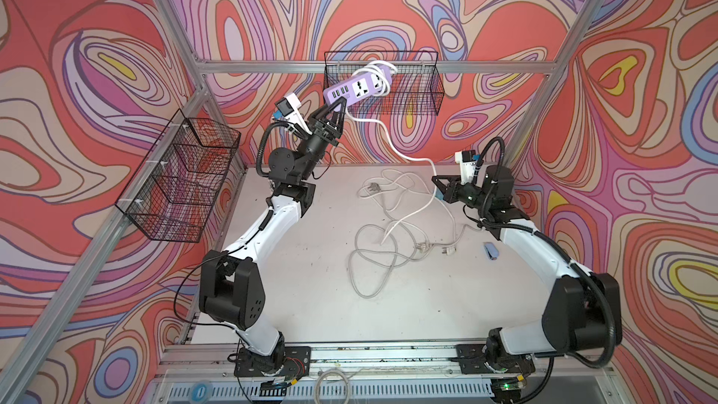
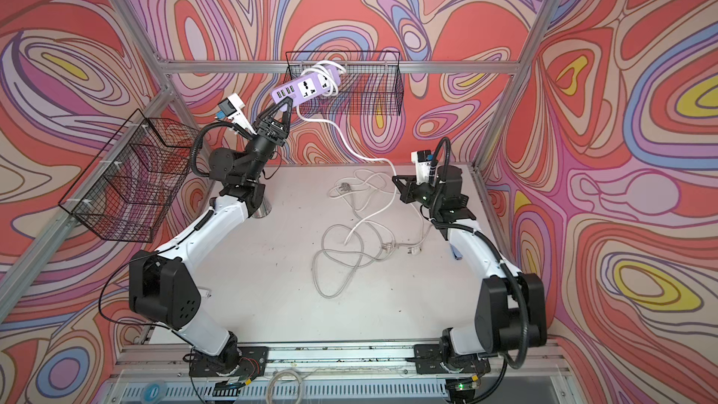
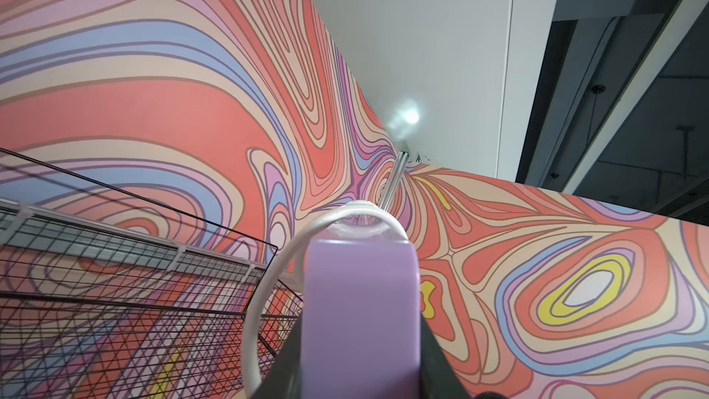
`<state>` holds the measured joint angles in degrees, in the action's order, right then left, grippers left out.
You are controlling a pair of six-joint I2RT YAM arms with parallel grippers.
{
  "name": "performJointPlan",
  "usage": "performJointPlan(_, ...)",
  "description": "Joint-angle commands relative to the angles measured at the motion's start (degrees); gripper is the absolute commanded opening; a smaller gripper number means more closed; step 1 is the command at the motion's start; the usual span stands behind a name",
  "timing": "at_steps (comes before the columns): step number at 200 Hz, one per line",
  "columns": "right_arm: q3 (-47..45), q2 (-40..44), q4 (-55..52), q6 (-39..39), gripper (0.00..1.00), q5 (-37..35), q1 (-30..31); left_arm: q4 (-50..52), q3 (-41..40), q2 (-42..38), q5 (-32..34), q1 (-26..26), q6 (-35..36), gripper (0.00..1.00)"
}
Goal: Unwrap the cord wrapped around the power strip
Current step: Unwrap the power cord from the power strip.
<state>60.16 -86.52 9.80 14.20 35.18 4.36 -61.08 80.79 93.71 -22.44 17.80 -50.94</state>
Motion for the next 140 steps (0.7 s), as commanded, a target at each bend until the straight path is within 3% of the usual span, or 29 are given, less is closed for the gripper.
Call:
performJointPlan(1,3.02,-6.88,8.30,2.54,0.00,-0.23,-0.27,-2.85,-3.17,-3.84,-1.66,2.50,-4.65,0.00)
performJointPlan(69,22.50,-21.23,9.26,3.82,0.00,-0.82,-1.89,-1.13,-26.82,-14.50,-1.26,9.73,-8.75,0.00)
performJointPlan(109,32.73,-18.80,4.39,3.04,0.00,-0.33,-4.20,4.52,-41.44,-20.83,1.13,10.80,-6.02,0.00)
performJointPlan(140,38.79,-15.60,1.05,2.47,0.00,-0.19,-7.15,1.11,-48.98,-20.65,1.78,10.86,-8.24,0.00)
